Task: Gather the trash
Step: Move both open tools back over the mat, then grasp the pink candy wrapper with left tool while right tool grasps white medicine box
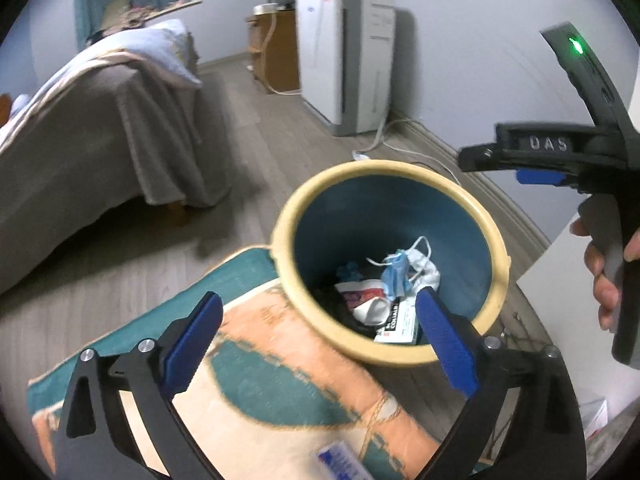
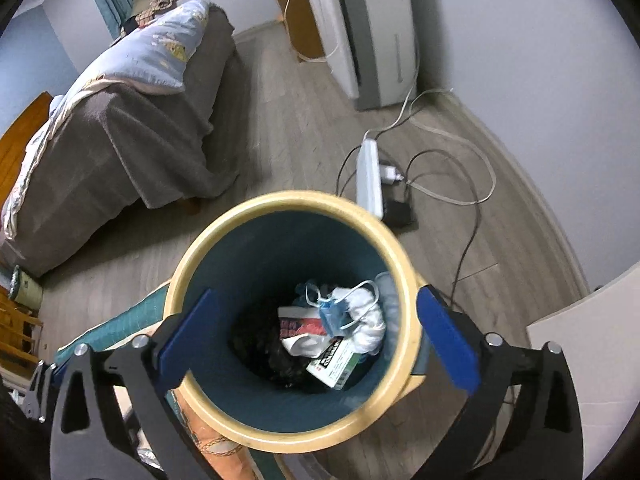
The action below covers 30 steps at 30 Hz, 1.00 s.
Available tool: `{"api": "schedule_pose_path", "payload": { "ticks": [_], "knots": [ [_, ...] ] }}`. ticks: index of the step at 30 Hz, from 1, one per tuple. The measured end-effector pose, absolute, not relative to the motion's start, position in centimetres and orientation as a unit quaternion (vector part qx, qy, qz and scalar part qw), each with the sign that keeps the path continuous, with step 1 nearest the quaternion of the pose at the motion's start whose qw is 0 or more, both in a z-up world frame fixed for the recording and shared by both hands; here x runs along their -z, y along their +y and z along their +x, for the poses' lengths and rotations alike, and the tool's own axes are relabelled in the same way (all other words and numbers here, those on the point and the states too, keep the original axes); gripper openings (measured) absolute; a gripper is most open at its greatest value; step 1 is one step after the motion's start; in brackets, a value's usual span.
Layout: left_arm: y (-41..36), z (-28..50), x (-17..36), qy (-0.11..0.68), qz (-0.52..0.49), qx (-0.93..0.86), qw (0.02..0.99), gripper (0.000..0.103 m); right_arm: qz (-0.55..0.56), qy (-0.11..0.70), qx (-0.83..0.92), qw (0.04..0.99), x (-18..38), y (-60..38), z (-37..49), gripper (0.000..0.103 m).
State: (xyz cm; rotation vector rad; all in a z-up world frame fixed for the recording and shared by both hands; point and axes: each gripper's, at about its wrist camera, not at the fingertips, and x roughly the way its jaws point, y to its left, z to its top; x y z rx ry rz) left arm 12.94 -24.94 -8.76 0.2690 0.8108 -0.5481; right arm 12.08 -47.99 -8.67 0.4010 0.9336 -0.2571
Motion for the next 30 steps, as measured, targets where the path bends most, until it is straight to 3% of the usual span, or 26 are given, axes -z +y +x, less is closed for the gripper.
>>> {"api": "schedule_pose_path", "payload": {
  "ticks": [15, 30],
  "knots": [
    [-12.6, 5.1, 2.0, 0.353, 0.089, 0.17, 0.916, 0.098, 0.13, 0.444, 0.064, 0.884, 5.2, -38.5, 6.6, 0.097],
    [-3.7, 1.8, 7.5, 0.439, 0.07, 0.117, 0.888, 0.098, 0.091, 0.539, 0.029, 0.837, 10.8, -27.5, 5.1, 0.097]
  ]
}}
